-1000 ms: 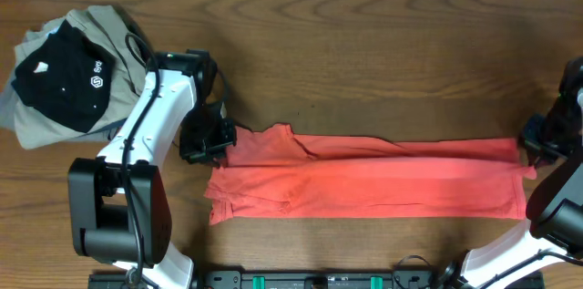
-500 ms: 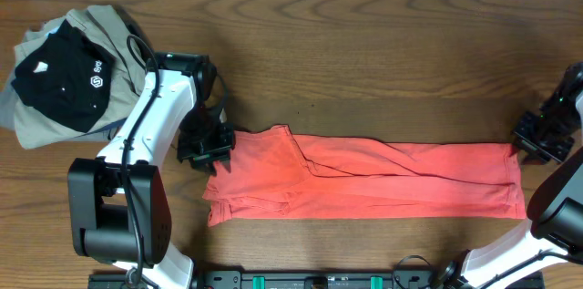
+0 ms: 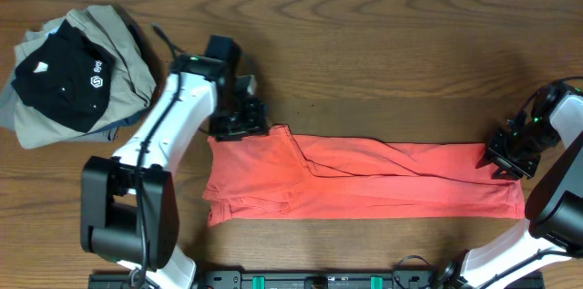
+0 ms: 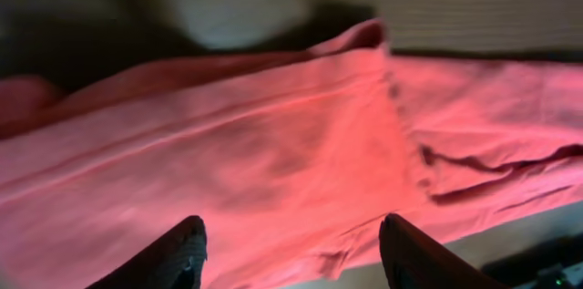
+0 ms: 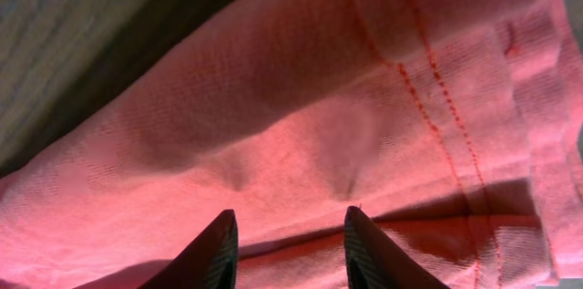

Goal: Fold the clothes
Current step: 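Press and smooth the folded shirt's middle with the left gripper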

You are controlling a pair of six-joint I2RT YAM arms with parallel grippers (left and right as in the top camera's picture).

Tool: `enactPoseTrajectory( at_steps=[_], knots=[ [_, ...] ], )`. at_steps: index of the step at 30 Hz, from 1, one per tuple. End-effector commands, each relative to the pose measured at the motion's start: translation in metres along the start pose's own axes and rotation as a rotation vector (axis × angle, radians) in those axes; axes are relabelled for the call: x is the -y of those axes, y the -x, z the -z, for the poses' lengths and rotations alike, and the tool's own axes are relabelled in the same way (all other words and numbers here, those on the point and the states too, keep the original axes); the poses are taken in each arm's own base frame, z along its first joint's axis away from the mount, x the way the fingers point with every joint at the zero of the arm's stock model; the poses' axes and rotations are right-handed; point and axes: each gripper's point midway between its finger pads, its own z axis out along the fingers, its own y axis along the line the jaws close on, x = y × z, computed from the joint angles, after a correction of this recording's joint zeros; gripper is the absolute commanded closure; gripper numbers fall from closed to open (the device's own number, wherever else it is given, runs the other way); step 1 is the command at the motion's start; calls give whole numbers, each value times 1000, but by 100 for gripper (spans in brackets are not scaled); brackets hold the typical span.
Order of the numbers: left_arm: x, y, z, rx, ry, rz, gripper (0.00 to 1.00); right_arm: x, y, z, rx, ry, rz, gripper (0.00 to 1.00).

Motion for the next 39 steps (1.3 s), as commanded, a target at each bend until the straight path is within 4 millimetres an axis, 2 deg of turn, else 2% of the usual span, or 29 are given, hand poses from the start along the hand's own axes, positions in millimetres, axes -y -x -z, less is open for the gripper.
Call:
enactPoseTrajectory(
  at_steps=[1,9,14,18,21,23,27,30,34,39],
  knots=[
    [9,-3,-21,-28,-2,50,37,-3,-1,1,3,5,-10,63],
    [31,12,-62,-3,-14,3,35,-3,-1,1,1,5,-10,62],
    [19,19,-84,8,75,-8,38,-3,-1,1,1,5,-10,62],
    [16,18,-89,-2,90,-5,75,-3,0,1,5,7,-13,62],
    [19,21,-85,14,83,-10,85,-3,1,1,8,7,-21,62],
    [22,24,-80,27,77,-15,88,-3,1,1,8,7,-21,62],
    [28,27,-67,56,64,-25,91,-3,1,1,8,7,-21,62],
    [34,25,-49,81,52,-33,91,-3,1,1,8,7,-21,62],
    [39,11,-20,99,43,-38,91,-3,1,1,8,7,-21,62],
    [41,-21,6,54,57,-19,92,-3,1,1,8,6,-20,62]
  ],
)
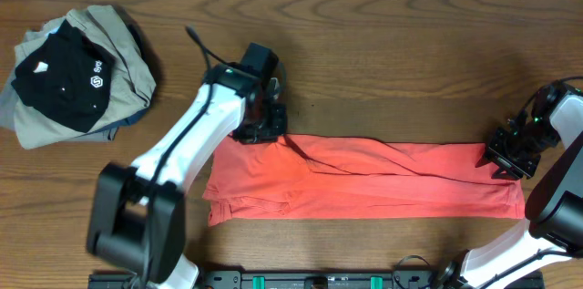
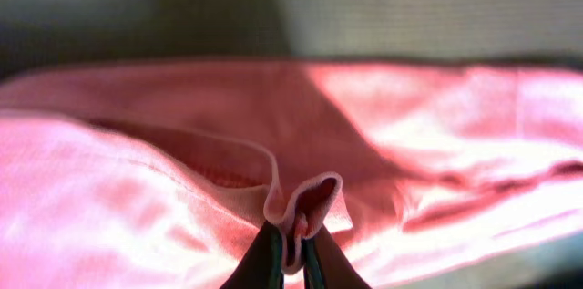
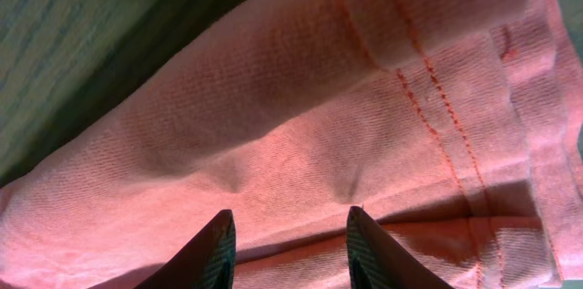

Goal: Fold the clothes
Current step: 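Press and smooth the folded shirt's middle with the left gripper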

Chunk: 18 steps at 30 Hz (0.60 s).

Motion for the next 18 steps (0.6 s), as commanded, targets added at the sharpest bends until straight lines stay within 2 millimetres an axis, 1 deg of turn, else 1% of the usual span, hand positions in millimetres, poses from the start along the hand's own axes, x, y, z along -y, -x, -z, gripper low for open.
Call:
enactPoseTrajectory(
  at_steps=[1,4,7,9,13,15,18],
  knots=[
    [7,-15,15,-17,5,9,92,-2,0,1,5,3,-6,62],
    [21,-40,13,-103,-24,-17,92,-2,0,1,5,3,-6,62],
    [40,-63,4,-163,-40,-26,92,-2,0,1,5,3,-6,62],
    [50,-74,-1,-182,-30,-24,92,-2,-1,1,2,3,-6,62],
    [71,-91,-7,-194,-23,-23,92,-2,-1,1,-1,2,-6,61],
    [78,-97,-10,-196,-22,-20,92,-2,-1,1,0,2,-6,62],
    [86,-97,-13,-169,-20,-56,92,-2,-2,1,-3,2,-6,61]
  ],
)
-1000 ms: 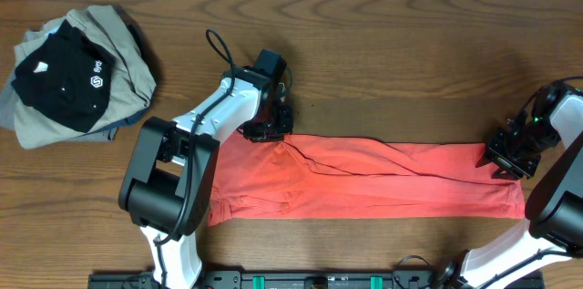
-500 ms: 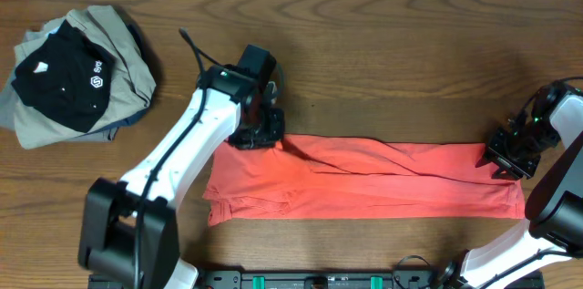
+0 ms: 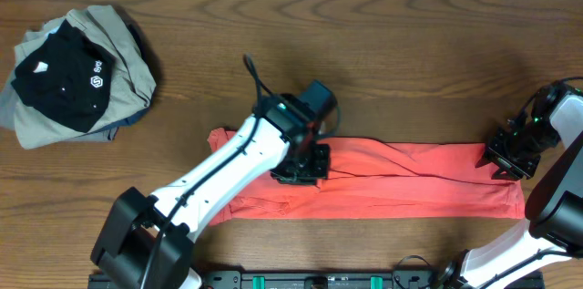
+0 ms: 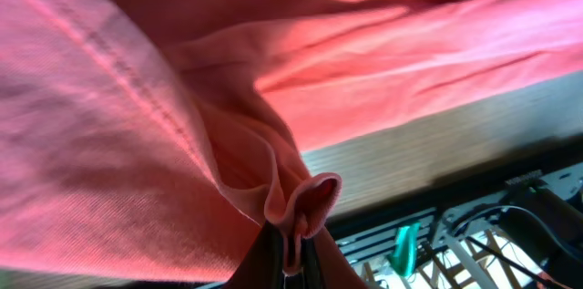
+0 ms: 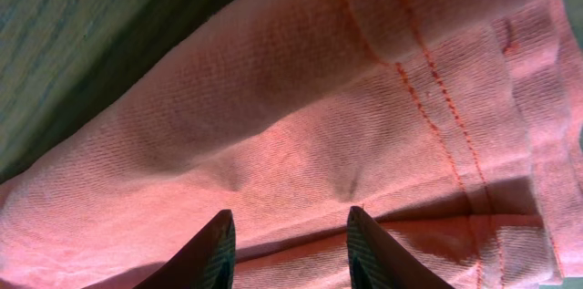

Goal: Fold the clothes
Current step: 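Press and smooth the folded shirt's middle with the left gripper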

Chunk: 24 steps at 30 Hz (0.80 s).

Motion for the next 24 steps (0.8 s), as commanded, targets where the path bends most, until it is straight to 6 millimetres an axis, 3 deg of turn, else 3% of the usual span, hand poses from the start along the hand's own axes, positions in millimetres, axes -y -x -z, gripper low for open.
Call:
enactPoseTrajectory(
  at_steps=[1,8,12,14,16,18,24],
  knots=[
    [1,0,-6,16,23,33,92,-2,-1,1,2,3,-6,62],
    [-9,23,-4,137,98,23,87,-2,-1,1,1,3,-6,62],
    [-4,44,-2,227,91,20,85,-2,-1,1,1,3,-6,61],
    [0,53,-3,259,76,19,67,-2,-1,1,1,3,-6,61],
    [2,59,-5,275,72,14,43,-2,-1,1,1,3,-6,61],
    [-7,62,-5,284,108,28,36,-2,-1,1,1,3,-6,61],
    [-68,61,13,266,266,166,37,-2,-1,1,2,3,-6,61]
  ],
)
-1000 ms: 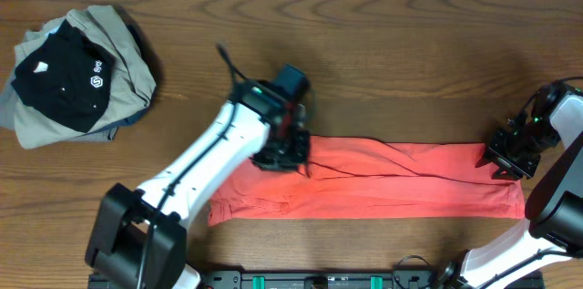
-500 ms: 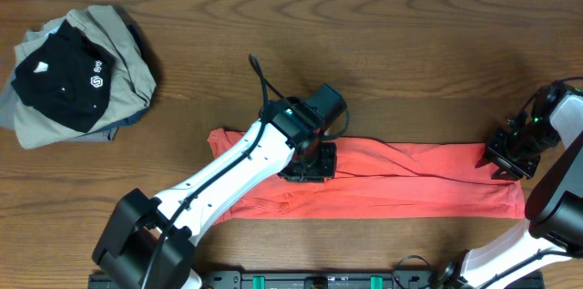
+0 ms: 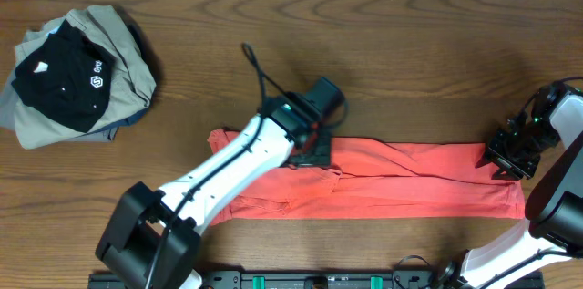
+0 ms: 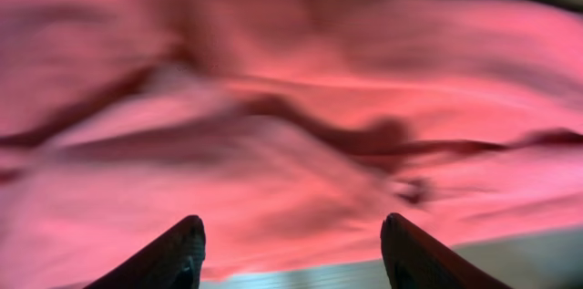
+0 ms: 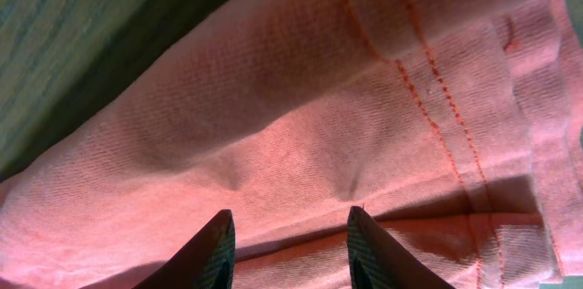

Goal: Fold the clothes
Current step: 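Press and smooth the folded shirt's middle with the left gripper, then grasp the strip's left end with left gripper, right end with right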

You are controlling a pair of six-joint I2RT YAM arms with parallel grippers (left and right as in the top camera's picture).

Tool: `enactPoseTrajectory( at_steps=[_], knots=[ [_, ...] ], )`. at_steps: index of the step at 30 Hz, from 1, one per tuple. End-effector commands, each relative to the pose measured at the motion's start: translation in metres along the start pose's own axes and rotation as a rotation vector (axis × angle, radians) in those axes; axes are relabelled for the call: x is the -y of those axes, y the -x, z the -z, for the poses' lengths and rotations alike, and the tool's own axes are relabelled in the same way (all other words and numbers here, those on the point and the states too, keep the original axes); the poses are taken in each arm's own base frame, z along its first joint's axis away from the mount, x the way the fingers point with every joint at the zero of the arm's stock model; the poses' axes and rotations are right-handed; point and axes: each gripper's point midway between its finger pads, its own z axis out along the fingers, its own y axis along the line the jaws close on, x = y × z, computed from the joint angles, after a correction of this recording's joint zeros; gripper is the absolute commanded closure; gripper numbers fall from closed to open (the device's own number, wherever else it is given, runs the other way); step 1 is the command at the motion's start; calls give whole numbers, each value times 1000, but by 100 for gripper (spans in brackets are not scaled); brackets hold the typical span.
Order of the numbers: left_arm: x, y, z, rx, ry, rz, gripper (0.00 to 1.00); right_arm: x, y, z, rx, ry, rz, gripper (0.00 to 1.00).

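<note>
A coral-red garment (image 3: 410, 180) lies as a long strip across the front of the table, with a creased flap lying over its left-middle part. My left gripper (image 3: 314, 149) hovers over that flap. In the left wrist view the left gripper (image 4: 291, 252) is open, with blurred red cloth (image 4: 273, 98) below and nothing between its fingers. My right gripper (image 3: 508, 157) sits at the strip's right end. Seen from its wrist, the right gripper (image 5: 291, 248) is open over cloth (image 5: 273, 143) with a stitched hem.
A pile of beige clothes with a black garment on top (image 3: 77, 75) sits at the back left corner. Bare wooden table (image 3: 410, 52) stretches behind the strip. A black rail (image 3: 319, 280) runs along the front edge.
My left gripper was shut on a pinched fold of the red cloth; now it is open and the fold lies released on the strip. It sits slightly farther back. The right gripper is unchanged.
My left gripper stood open over the garment's far left corner. Then it was shut on a fold at that far edge. Later it held the fold over the strip's middle, the left part drawn rightward. Now the fold is let go. The right gripper stayed open at the right end.
</note>
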Motion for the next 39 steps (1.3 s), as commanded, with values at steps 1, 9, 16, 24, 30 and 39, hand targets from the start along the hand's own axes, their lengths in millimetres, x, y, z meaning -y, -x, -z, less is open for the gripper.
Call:
enactPoseTrajectory(
  at_steps=[1,9,16,24,30,39],
  knots=[
    [-48,13,3,16,130,101,38,-2,0,1,4,3,-5,61],
    [-108,10,-8,-61,193,269,56,-2,-1,1,2,3,-5,61],
    [-128,-14,-43,-96,219,304,57,-4,-2,18,0,2,38,57],
    [-162,-36,-62,-147,249,404,55,7,9,78,136,-62,81,45],
    [-168,-13,-51,-124,187,350,44,12,5,73,128,-80,157,37],
    [-169,8,-3,-69,138,321,39,21,-5,23,86,-103,290,36]
  ],
)
